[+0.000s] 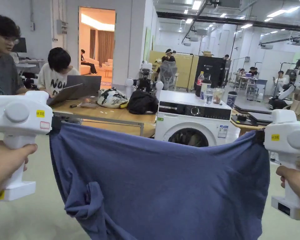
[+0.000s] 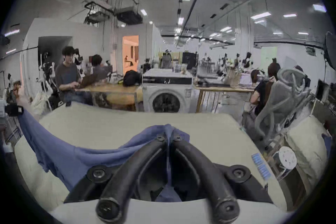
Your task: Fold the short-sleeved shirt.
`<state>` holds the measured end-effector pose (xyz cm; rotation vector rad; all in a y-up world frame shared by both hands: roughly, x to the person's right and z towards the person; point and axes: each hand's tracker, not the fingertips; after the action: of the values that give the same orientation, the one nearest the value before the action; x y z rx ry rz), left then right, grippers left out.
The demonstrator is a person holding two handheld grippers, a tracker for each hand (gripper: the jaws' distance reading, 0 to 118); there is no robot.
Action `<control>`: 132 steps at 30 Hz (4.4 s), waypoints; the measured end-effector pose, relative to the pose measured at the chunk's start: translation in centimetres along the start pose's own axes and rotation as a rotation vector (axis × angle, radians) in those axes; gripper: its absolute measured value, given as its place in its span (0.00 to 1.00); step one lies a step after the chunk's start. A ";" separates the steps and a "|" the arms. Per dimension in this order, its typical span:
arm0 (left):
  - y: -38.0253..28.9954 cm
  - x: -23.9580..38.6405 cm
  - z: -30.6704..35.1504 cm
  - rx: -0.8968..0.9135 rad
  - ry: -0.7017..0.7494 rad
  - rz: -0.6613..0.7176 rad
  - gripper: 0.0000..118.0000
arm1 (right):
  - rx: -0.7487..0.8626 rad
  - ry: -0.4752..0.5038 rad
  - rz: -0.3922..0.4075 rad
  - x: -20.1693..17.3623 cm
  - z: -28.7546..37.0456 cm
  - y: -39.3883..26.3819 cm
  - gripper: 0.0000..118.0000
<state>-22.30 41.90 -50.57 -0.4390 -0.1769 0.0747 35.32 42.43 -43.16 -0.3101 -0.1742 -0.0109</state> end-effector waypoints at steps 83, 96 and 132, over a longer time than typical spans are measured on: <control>-22.7 0.7 11.5 -0.113 -0.113 -0.030 0.00 | -0.211 -0.081 0.151 -2.4 13.9 -18.4 0.00; -31.0 1.1 5.8 -0.300 -0.052 0.014 0.25 | -0.394 -0.002 0.088 -6.2 7.6 -28.9 0.28; -19.6 -3.7 -9.3 -0.353 -0.040 0.165 0.00 | -0.162 0.065 0.009 -14.9 3.9 -28.8 0.00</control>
<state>-23.53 19.91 -50.95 -0.8042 -0.1938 0.2162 18.94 15.90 -33.36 -0.4719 -0.1076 -0.0264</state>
